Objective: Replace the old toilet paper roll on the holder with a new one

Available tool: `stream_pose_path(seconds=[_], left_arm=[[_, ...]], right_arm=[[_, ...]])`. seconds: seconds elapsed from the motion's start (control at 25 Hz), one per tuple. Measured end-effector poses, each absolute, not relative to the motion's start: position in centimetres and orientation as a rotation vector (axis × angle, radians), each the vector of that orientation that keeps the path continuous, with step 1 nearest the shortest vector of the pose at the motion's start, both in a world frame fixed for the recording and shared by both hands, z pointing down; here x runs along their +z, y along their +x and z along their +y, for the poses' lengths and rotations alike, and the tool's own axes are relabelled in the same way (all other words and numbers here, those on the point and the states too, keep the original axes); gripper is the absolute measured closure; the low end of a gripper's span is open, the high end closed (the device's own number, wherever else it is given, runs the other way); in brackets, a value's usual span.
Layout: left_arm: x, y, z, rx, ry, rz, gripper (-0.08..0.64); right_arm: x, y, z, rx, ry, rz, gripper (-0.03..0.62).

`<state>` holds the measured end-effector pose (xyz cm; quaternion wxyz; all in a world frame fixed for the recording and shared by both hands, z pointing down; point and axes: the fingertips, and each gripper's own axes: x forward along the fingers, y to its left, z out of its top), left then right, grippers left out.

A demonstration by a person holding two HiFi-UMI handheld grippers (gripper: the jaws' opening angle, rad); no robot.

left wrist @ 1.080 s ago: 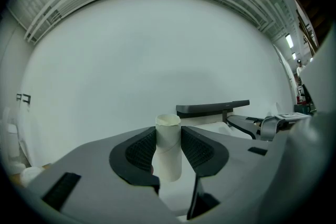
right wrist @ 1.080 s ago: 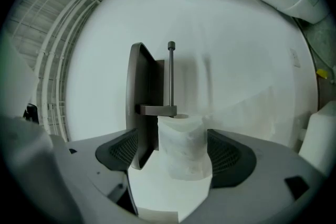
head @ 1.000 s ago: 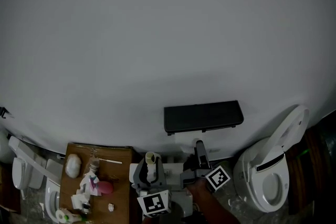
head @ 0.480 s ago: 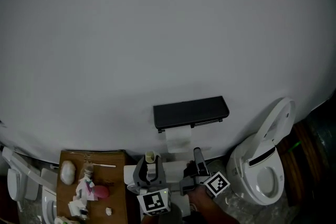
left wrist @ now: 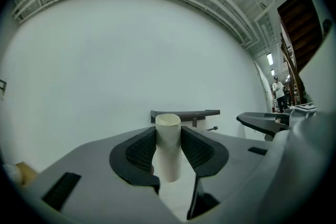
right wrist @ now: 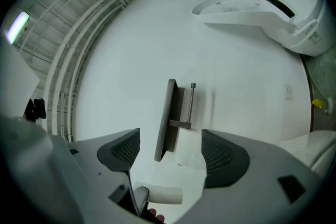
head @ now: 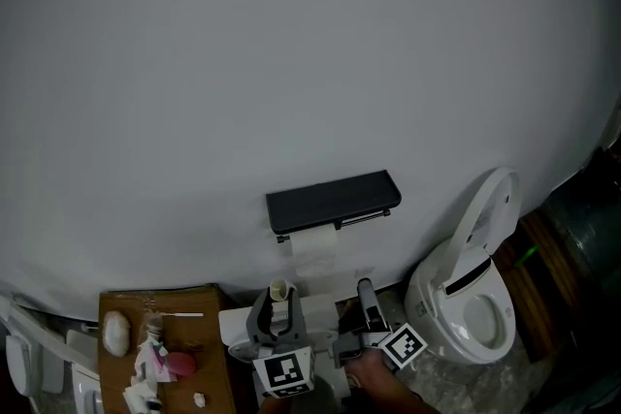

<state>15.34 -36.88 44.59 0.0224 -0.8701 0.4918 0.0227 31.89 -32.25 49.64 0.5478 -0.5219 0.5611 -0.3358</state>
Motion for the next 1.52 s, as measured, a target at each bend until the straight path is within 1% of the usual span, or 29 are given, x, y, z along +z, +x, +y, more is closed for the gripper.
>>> stream_pose_path(seconds=[0.04,0.08,0.12,0.16,0.2,0.24,0.32,0.48,0.64,1.0,1.32,1.52], left_arm=[[44.4,15.5,-36.7,0.086,-2.710,1.515,0.397],[44.2,15.7,-36.6,0.102,-2.722,1.506,0.397],[44.1,15.8,-36.4,0.111,-2.730,1.497,0.397],[44.1,15.9,-36.3,0.116,-2.735,1.488,0.397],[44.1,16.0,-36.2,0.119,-2.740,1.478,0.397],[44.2,16.1,-36.0,0.119,-2.745,1.470,0.397],[44.2,16.2,-35.7,0.118,-2.753,1.459,0.397],[44.4,16.2,-35.4,0.096,-2.747,1.445,0.397],[44.2,16.0,-35.0,0.087,-2.739,1.441,0.397],[43.7,15.5,-34.2,0.070,-2.717,1.434,0.397],[44.5,15.1,-34.1,0.009,-2.705,1.437,0.397],[44.2,15.1,-33.9,0.039,-2.705,1.439,0.397]], right_arm=[[49.5,32.0,-31.9,-0.787,-1.244,1.327,0.210],[49.5,32.1,-31.6,-0.779,-1.255,1.319,0.231],[49.5,32.3,-31.3,-0.773,-1.272,1.306,0.315],[49.6,32.4,-31.0,-0.774,-1.289,1.290,0.424],[49.8,32.5,-30.7,-0.777,-1.300,1.276,0.500],[49.9,32.5,-30.5,-0.781,-1.307,1.269,0.540],[49.9,32.3,-30.2,-0.784,-1.315,1.268,0.574],[49.1,31.6,-30.4,-0.761,-1.376,1.354,0.575],[48.3,30.2,-30.7,-0.675,-1.609,1.581,0.575],[45.8,27.6,-30.5,-0.180,-2.179,2.032,0.575],[45.4,26.5,-30.7,-0.052,-2.265,2.097,0.575],[45.4,26.2,-30.7,-0.018,-2.275,2.115,0.576]])
